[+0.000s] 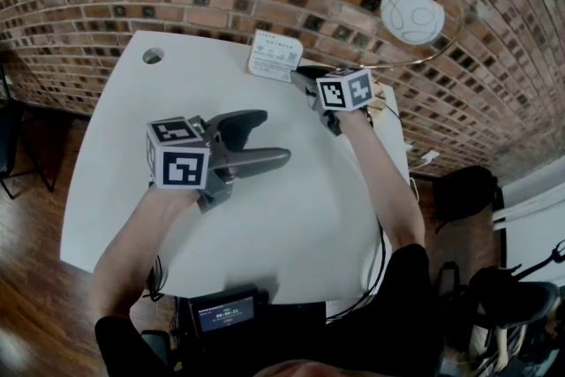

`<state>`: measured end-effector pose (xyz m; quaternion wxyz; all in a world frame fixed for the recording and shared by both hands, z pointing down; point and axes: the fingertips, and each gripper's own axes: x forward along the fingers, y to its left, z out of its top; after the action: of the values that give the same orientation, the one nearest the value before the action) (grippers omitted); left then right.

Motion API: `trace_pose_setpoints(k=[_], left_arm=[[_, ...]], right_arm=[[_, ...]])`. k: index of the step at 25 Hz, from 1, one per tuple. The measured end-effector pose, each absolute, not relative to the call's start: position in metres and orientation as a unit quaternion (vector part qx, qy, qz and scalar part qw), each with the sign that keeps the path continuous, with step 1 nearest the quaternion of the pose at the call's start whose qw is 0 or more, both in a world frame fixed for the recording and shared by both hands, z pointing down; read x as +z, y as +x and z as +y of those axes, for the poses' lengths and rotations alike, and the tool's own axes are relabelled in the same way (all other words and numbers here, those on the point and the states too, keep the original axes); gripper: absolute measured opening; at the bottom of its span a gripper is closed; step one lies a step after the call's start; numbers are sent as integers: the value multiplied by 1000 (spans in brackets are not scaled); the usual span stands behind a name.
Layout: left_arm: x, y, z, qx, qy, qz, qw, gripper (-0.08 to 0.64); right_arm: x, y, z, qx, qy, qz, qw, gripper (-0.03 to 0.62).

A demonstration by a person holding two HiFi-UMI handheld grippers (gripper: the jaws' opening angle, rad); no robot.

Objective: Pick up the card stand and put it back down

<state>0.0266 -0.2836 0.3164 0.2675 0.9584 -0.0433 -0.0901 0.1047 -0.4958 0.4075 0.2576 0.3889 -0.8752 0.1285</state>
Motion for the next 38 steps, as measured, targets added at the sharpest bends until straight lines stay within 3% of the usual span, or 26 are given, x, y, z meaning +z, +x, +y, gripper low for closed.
trace_pose_setpoints(k=[10, 16, 24, 38], left_arm=[[315, 28, -278, -91, 959, -38, 266, 446], [315, 32, -273, -89, 959, -29, 268, 446], [304, 32, -267, -93, 959, -32, 268, 446], [283, 38, -227, -89, 966, -19, 241, 446]], right_arm=[[393, 117, -478, 151, 414, -870, 223, 106], [367, 99, -442, 169, 380, -895, 161, 101], [330, 79, -386, 170, 326, -924, 101, 43], [286, 69, -316, 146, 297, -943, 38, 20]])
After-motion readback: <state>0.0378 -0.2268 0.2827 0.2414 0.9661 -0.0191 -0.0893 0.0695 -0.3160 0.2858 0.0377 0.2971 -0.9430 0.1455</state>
